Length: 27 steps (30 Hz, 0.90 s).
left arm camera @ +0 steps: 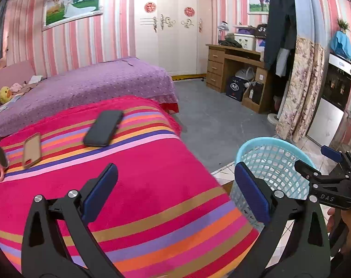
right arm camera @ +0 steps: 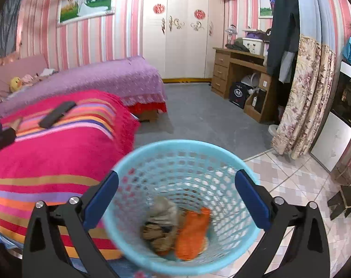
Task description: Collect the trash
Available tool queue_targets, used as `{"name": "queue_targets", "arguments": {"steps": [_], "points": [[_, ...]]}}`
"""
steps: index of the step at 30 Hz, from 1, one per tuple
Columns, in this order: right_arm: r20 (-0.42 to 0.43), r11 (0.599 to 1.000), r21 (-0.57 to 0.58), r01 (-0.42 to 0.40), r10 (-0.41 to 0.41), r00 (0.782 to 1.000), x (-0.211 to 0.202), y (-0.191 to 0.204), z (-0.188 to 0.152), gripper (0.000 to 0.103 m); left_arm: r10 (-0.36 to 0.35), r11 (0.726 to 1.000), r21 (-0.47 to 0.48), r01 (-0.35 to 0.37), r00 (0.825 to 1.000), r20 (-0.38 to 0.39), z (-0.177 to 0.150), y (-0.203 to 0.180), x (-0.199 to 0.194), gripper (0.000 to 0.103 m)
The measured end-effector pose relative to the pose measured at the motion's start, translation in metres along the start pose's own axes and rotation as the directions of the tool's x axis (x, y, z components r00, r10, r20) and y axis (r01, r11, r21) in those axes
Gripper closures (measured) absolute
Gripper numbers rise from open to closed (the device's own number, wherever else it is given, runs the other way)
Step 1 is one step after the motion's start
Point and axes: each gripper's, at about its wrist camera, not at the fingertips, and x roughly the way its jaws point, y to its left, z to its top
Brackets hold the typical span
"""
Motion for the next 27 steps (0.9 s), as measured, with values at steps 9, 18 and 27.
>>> {"name": "queue_targets", "arguments": {"steps": [9, 18, 27], "points": [[0.042, 0.991, 0.010, -0.137, 0.137, 0.990, -0.045, 0.079, -0.011, 0.005, 0.081, 0.994, -0.072, -0.079, 0.997, 0.020, -0.028, 0.062, -0.050, 0.006], [0.098, 0.989, -0.013, -0.146, 0.147, 0.984, -0.070, 0.107, -0.020, 0.005, 0.138, 0.988, -0.080, -0.135, 0.990, 0.037, -0.055, 0.086, -0.073, 0.006], [0.157, 0.989, -0.055, -0.139, 0.146, 0.977, -0.083, 0.119, -0.023, 0.005, 0.148, 0.986, -0.082, -0.142, 0.987, 0.071, -0.064, 0.085, -0.080, 0.006]]}}
